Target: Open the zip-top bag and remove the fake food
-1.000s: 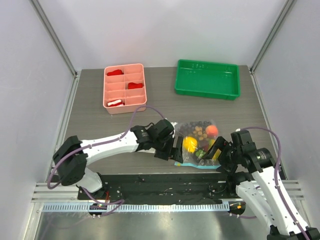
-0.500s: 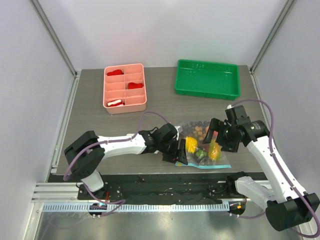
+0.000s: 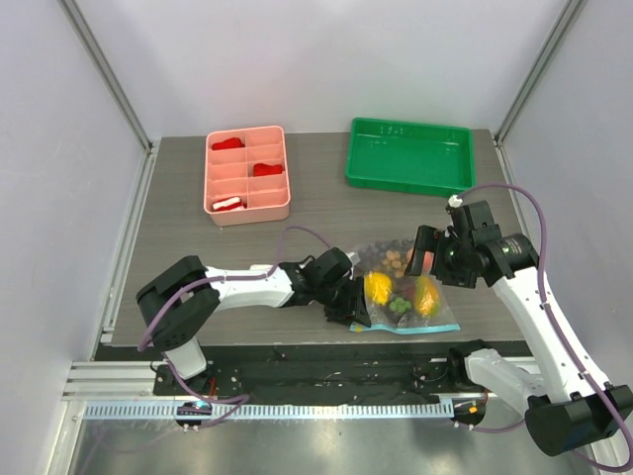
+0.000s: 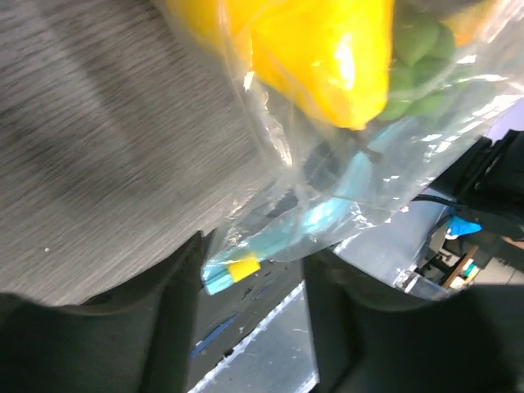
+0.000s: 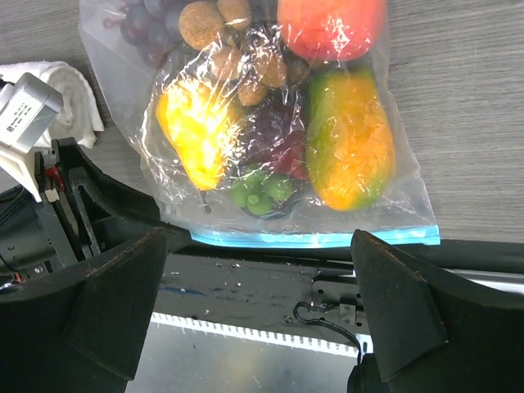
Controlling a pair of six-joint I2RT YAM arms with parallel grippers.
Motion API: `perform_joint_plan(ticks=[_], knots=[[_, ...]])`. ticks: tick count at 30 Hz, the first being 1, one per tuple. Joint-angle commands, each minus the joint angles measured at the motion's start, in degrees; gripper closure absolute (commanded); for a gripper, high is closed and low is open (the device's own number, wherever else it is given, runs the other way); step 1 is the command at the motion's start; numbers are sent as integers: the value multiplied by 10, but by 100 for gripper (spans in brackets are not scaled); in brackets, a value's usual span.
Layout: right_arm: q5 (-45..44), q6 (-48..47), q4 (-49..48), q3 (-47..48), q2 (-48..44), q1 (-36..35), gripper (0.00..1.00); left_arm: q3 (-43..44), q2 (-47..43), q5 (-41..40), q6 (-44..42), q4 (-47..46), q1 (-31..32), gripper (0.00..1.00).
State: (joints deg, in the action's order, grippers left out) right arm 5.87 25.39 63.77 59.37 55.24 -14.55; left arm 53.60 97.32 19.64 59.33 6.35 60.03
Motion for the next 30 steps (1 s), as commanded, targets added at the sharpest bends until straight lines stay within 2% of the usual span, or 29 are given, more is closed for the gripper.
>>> perform_joint_plan(ticks=[1, 5, 6, 7, 10, 11, 13, 14, 16, 18, 23, 24, 26, 27, 30], knots=[[7, -18, -9, 1, -3, 0, 0, 4, 2, 1, -14, -19, 3, 60], [10, -17, -13, 9, 0, 0, 0, 28, -24, -14, -52, 9, 3, 81], [17, -17, -15, 9, 2, 0, 0, 33, -27, -14, -64, 15, 2, 88], [26, -19, -19, 8, 1, 0, 0, 47, -28, -11, -69, 22, 1, 100], [72, -27, -31, 0, -7, 0, 0, 103, -29, 5, -99, 71, -2, 100], [78, -17, -30, -2, -11, 0, 1, 123, -29, 1, -112, 123, -3, 100], [97, 21, -4, -5, -8, 0, 2, 179, -27, -1, -134, 163, -11, 100], [115, 77, 8, -4, -4, 0, 3, 192, -25, 14, -133, 172, -23, 100], [164, 136, 21, -14, -21, 0, 3, 209, -18, 69, -107, 153, -65, 100], [147, 239, 21, -29, -40, -1, 3, 214, -6, 102, -49, 116, -98, 100], [121, 366, 22, -51, -54, 0, 6, 242, 43, 154, 42, 104, -103, 100], [121, 426, 22, -61, -57, 0, 6, 227, 45, 161, 64, 74, -101, 100], [136, 498, 8, -104, -93, -1, 13, 210, 44, 165, 115, 47, -98, 100], [138, 574, -19, -123, -113, 0, 15, 194, 43, 164, 130, 30, -97, 100], [143, 682, -64, -213, -205, -1, 42, 170, 48, 170, 180, -44, -89, 100]])
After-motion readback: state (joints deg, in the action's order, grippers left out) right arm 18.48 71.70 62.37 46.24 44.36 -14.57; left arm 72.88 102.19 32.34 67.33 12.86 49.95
